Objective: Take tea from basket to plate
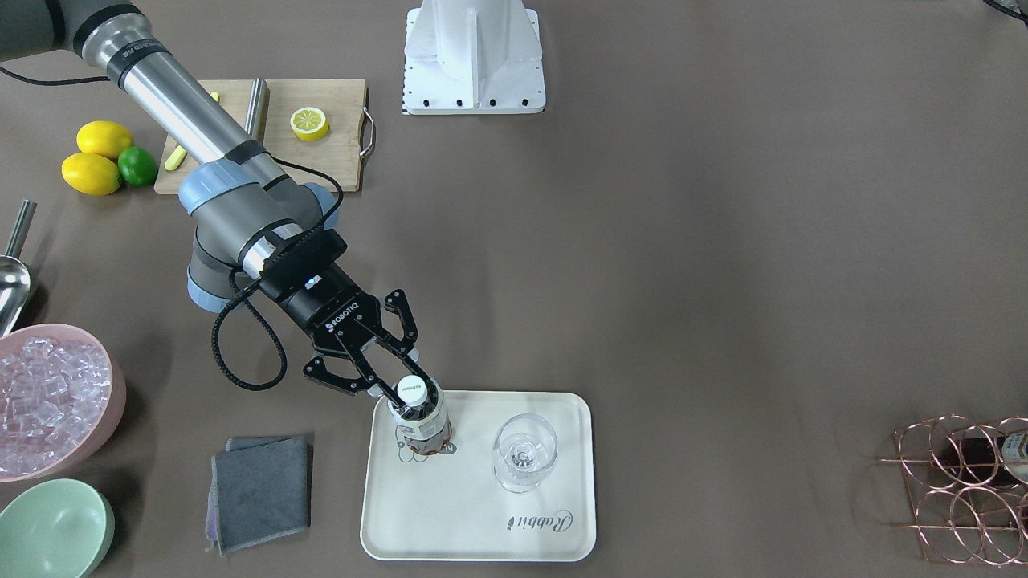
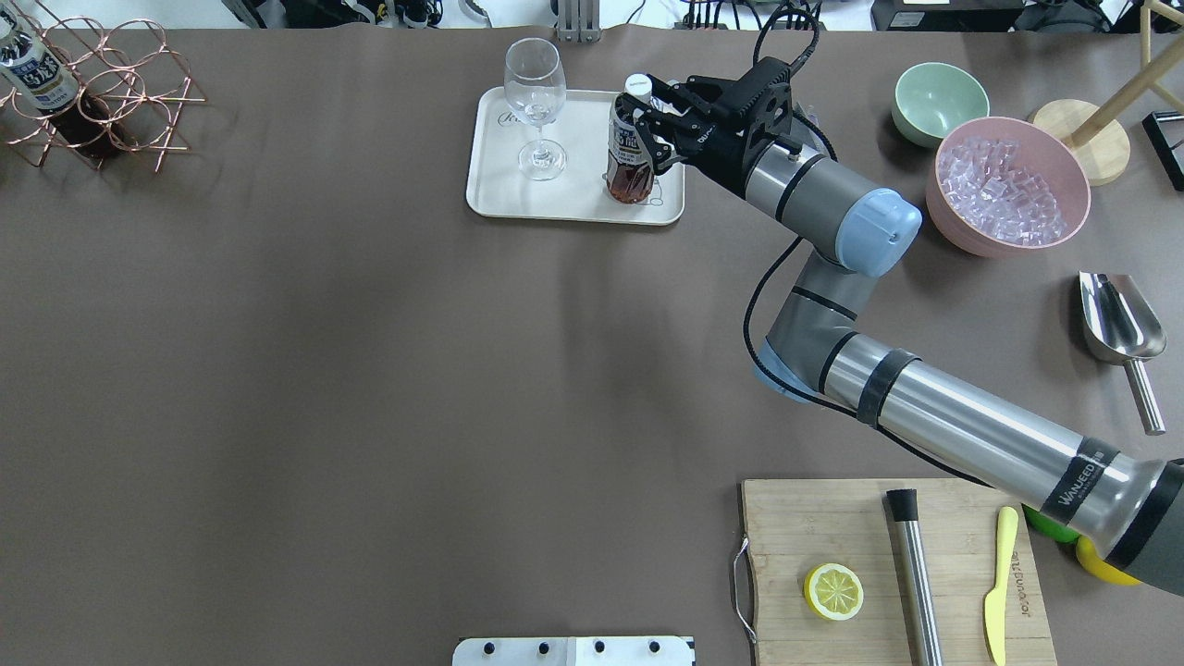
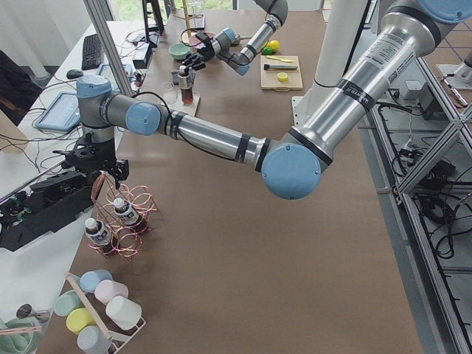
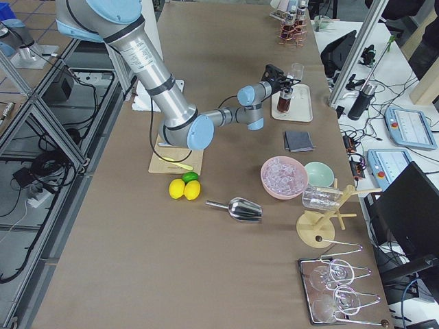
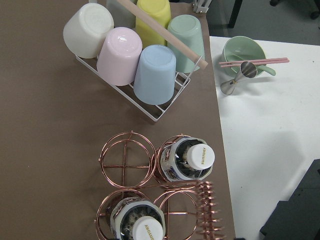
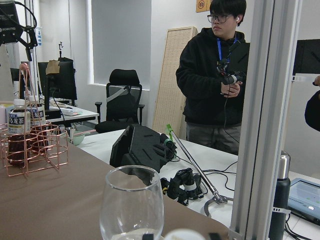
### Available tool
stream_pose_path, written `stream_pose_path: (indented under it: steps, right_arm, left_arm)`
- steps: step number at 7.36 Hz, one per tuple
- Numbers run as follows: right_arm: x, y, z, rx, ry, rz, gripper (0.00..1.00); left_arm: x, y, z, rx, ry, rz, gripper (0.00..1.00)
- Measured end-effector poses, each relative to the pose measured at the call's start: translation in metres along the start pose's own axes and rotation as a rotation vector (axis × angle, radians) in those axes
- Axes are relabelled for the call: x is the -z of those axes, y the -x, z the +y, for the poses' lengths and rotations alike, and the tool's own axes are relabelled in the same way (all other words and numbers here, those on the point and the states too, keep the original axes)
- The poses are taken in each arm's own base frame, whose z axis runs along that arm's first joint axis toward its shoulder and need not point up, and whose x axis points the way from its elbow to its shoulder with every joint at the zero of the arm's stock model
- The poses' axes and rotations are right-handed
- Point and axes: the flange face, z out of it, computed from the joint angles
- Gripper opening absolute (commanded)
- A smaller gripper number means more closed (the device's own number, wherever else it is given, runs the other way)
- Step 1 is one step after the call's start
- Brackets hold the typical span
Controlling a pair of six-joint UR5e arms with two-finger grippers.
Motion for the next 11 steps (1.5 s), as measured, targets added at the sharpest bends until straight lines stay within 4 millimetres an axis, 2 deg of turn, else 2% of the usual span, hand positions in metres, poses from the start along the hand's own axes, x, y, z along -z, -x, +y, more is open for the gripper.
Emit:
stream_pose_path:
  steps: [2, 3, 4, 5, 7, 8, 9, 11]
  right_arm:
    - [0.000, 0.004, 0.000, -0.005, -0.004, 0.002, 1.00]
    - [0.000, 0.005, 0.000, -0.006, -0.005, 0.003, 1.00]
    - [0.001, 0.006, -0.001, -0.008, -0.009, 0.002, 1.00]
    - [0.002, 0.006, -0.004, -0.011, -0.013, 0.000, 1.00]
    - [0.015, 0.010, -0.014, -0.013, 0.000, -0.014, 1.00]
    - [0.023, 0.012, -0.024, -0.009, 0.028, -0.034, 1.00]
    - [0.031, 0.013, -0.031, -0.005, 0.058, -0.051, 1.00]
    - [0.055, 0.013, -0.050, 0.006, 0.164, -0.092, 1.00]
  left_arm:
    - [0.037, 0.005, -0.014, -0.015, 0.010, 0.024, 0.98]
    - [0.056, 0.012, -0.018, -0.086, 0.043, 0.001, 0.98]
    - [0.070, 0.030, -0.026, -0.207, 0.096, -0.029, 0.98]
    - [0.076, 0.058, -0.035, -0.346, 0.154, -0.047, 0.98]
    - [0.059, 0.149, -0.059, -0.637, 0.212, -0.036, 0.98]
    - [0.044, 0.186, -0.070, -0.761, 0.245, -0.038, 0.98]
    - [0.022, 0.216, -0.083, -0.834, 0.286, -0.048, 0.98]
    - [-0.038, 0.283, -0.122, -1.002, 0.318, -0.015, 0.98]
